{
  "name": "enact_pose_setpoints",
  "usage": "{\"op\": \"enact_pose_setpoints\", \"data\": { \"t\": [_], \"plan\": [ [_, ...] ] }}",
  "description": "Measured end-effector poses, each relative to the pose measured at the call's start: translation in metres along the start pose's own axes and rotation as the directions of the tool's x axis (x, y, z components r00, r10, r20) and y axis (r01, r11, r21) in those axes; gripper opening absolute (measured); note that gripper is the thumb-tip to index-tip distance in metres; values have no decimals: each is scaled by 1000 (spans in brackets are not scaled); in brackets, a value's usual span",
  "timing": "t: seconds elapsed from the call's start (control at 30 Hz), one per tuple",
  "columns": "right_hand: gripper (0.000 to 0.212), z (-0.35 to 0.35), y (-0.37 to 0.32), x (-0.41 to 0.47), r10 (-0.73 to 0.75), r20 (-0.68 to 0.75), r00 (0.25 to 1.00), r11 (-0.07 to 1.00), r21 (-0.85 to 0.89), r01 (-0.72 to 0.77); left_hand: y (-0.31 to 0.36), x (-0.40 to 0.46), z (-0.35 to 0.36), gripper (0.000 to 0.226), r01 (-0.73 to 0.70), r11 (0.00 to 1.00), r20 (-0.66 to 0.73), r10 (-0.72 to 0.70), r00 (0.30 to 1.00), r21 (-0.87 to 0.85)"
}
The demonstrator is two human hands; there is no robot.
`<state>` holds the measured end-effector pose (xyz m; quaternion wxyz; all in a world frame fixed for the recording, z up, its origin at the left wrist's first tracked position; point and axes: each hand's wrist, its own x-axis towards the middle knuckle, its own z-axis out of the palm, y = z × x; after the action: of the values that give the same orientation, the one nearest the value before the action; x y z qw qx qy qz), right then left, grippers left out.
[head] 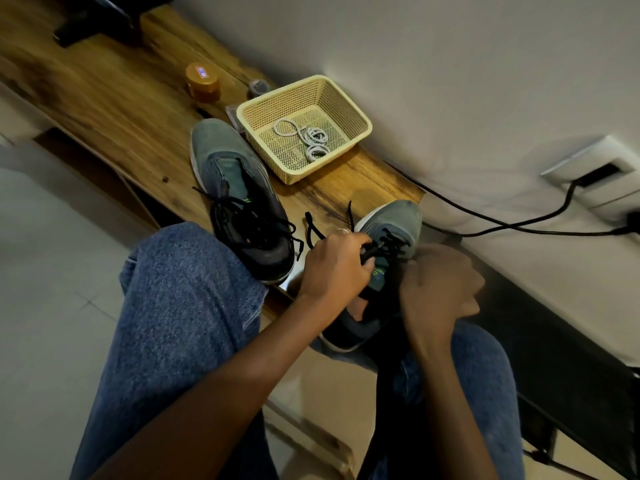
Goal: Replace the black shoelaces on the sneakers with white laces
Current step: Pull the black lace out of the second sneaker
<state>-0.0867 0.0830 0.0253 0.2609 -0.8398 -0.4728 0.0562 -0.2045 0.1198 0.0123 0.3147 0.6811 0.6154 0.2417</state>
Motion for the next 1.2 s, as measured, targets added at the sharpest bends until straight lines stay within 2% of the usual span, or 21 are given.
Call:
{"op": "enact_pose_setpoints", "data": {
  "t": [0.1, 0.17, 0.27, 0.33, 0.4, 0.47, 0.53, 0.6, 0.7, 0.83, 0.9, 1.0, 1.1, 1.2],
  "plan": [
    [20, 8, -6, -3, -183, 139, 973, 969, -141, 203, 1, 1, -1, 35, 8, 1000, 20, -8, 1000, -10],
    [20, 15, -6, -2, -209, 184, 960, 949, -200, 244, -1, 2, -1, 34, 17, 1000, 24, -17, 1000, -24],
    [16, 19, -1, 1, -219, 167, 961, 950, -188, 250, -1, 2, -2, 34, 21, 999, 34, -20, 999, -26],
    [11, 17, 2, 1, -243, 63, 968, 958, -139, 249, 0, 2, -2, 35, 18, 999, 49, -17, 999, -29],
    [11, 10, 6, 2, -142, -105, 984, 990, -16, 141, 0, 3, -4, 33, 24, 999, 58, -22, 998, -26],
    [16, -2, 14, 12, 90, -273, 958, 967, 255, -18, -3, 5, -8, 32, 39, 999, 36, -37, 999, -33],
    [12, -15, 25, 25, 238, -319, 917, 907, 410, -93, -5, 5, -9, 32, 39, 999, 16, -39, 999, -37],
    [8, -22, 30, 32, 216, -255, 942, 917, 385, -106, -3, 2, -5, 34, 6, 1000, 22, -6, 1000, -2],
    [11, -21, 27, 28, 130, -80, 988, 919, 385, -90, 0, 0, 2, 39, -71, 996, 21, 70, 997, 49],
    [19, -7, 23, 13, 110, 59, 992, 914, 387, -124, 0, 0, 10, 49, -235, 970, 99, 228, 969, 60],
    [15, 0, 21, 4, 82, 111, 990, 919, 376, -118, -2, -1, 12, 48, -263, 962, 126, 252, 960, 76],
    [3, 8, 19, -3, 14, 162, 987, 934, 351, -71, -4, 1, 16, 48, -265, 956, 104, 254, 962, 122],
    [9, 9, 20, -6, 5, 176, 984, 928, 366, -70, -6, 3, 22, 64, -297, 932, 122, 276, 953, 207],
    [21, 10, 23, -10, -29, 152, 988, 953, 303, -19, -7, 4, 28, 77, -299, 912, 167, 260, 951, 281]
  ]
}}
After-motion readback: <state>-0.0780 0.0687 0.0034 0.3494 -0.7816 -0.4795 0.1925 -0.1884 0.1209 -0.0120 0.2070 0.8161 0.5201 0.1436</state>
